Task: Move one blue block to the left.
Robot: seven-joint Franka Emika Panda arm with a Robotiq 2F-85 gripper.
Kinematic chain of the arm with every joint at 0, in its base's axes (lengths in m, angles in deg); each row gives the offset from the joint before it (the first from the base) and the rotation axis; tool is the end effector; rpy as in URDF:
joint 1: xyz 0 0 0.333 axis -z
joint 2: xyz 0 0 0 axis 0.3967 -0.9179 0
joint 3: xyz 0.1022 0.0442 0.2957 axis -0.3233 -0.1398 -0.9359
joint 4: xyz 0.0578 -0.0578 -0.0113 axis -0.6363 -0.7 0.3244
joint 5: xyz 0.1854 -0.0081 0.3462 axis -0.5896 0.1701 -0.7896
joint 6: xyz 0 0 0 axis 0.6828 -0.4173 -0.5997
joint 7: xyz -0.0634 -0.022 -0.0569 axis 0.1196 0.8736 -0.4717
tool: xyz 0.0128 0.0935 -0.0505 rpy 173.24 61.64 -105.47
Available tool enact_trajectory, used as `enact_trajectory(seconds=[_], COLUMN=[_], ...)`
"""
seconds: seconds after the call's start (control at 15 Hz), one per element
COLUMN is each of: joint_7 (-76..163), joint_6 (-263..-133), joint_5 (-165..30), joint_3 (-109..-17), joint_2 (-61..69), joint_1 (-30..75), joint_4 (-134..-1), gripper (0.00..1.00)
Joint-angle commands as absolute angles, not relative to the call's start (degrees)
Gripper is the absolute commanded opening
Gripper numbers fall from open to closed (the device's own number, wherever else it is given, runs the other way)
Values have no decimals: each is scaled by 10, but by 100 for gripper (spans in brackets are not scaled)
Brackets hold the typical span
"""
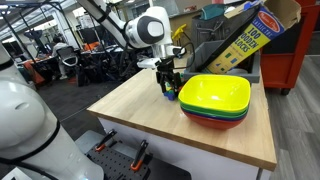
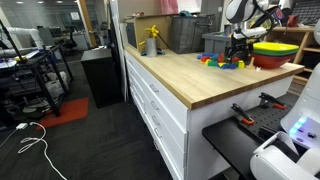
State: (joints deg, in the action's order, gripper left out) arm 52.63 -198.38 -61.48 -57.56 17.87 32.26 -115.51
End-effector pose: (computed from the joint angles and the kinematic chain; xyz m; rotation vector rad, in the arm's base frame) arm 0.4408 -0.1489 0.2678 2.9586 -0.6584 -0.2228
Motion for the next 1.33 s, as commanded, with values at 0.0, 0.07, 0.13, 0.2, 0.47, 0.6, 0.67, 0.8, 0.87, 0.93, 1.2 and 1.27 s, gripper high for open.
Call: enact_trajectory(seconds=[0.0,0.07,0.13,0.2,0.47,0.6,0.67,0.8,0.87,0.93,1.2,1.27], joint_7=[509,503,500,497,483,478,478,477,477,477,471,467], joint_6=[-1986,-1984,-1984,-1981,-1971,-1971,-1972,-1973,-1974,-1975,-1977,-1977], joint_5=[-605,-610,-612,-615,-631,-634,-635,-633,-632,-633,-627,-626], joint_3=[-572,-573,-574,-575,-585,-589,-591,-593,-593,-593,-592,-591], joint_2=[153,150,147,146,133,124,117,104,96,88,68,68], joint_1=[324,323,321,319,312,309,307,304,303,302,298,297], joint_4=[-1137,-1136,-1136,-1136,-1123,-1117,-1113,-1104,-1099,-1094,-1070,-1067], gripper=[100,100,100,100,100,100,100,100,100,100,66,59])
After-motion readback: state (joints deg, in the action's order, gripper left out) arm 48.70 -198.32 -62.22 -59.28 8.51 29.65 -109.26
